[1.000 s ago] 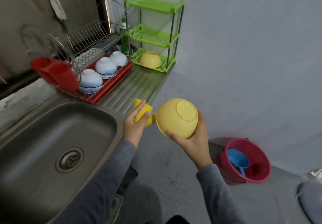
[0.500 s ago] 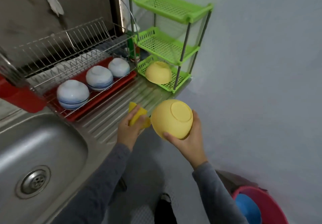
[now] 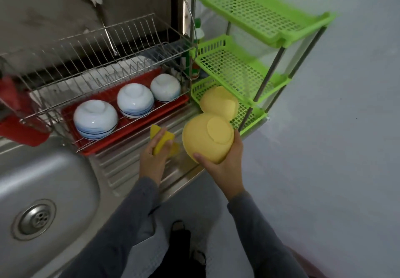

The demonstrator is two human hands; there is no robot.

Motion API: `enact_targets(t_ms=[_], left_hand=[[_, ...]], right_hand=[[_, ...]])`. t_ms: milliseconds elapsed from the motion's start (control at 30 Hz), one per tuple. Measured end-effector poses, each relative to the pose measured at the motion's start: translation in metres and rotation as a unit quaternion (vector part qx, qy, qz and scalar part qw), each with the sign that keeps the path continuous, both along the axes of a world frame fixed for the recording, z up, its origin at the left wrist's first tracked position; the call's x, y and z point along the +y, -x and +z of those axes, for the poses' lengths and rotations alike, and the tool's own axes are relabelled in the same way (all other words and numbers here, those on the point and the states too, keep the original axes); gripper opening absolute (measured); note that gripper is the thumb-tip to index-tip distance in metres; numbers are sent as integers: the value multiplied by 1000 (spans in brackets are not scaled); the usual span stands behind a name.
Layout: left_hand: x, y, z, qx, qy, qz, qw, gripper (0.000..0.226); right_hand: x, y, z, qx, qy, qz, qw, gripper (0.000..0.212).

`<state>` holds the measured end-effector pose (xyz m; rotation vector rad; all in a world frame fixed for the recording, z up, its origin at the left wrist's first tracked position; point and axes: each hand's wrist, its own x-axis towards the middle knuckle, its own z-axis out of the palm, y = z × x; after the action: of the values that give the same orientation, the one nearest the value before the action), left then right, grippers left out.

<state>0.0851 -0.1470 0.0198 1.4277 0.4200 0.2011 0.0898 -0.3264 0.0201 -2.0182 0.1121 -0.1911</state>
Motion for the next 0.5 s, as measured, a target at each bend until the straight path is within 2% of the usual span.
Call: enact_targets(t_ms=[367,500], left_hand=[[15,-78,-17,-10,-31,-17,999,40],[9,-101,-16,-4,-33,-40,999,40]], right_hand=[[33,-111,-14,12,8,-75,997,131],[31,-132,-18,4,-4,-112,994,124]])
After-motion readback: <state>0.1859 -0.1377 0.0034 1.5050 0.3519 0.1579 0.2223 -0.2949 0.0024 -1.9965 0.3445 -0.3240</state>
